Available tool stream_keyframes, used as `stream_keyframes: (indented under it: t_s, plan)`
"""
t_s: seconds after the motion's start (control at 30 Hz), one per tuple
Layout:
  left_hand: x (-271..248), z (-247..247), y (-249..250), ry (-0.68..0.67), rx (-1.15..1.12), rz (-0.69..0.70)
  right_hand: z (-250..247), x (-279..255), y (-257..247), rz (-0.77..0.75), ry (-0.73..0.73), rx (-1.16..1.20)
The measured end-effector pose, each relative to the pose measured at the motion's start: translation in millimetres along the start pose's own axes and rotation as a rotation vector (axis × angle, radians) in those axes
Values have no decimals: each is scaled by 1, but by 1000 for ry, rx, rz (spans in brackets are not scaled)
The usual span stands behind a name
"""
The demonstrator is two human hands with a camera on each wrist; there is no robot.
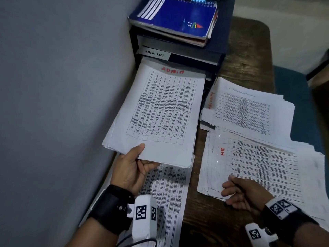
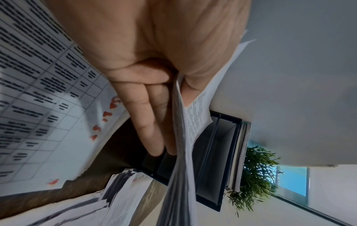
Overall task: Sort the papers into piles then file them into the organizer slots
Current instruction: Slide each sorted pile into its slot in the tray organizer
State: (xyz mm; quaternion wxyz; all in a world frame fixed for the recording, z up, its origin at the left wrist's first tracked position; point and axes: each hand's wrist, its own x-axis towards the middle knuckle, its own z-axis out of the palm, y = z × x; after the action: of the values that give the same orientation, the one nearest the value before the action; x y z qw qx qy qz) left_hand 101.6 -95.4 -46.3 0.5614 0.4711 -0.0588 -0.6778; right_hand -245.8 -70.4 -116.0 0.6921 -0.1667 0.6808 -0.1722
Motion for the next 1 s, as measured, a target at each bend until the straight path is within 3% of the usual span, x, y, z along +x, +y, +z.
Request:
stream_keyframes:
  t_s: [0.27,0.57,0.77,0.87,1.0]
  plan:
    - [49,33,9,19,125,-4,1,2,-2,26,22,-17]
    - [108,95,38,-65,52,13,2,1,-3,44,40,-38]
    - [138,128,53,-39,114,20,2,2,-1,28,64,-42]
    - [144,133,51,-42,88,15,3,2,-1,27,68,-43]
    - [139,121,30,-149,195,-22,1,2,0,17,59,-33]
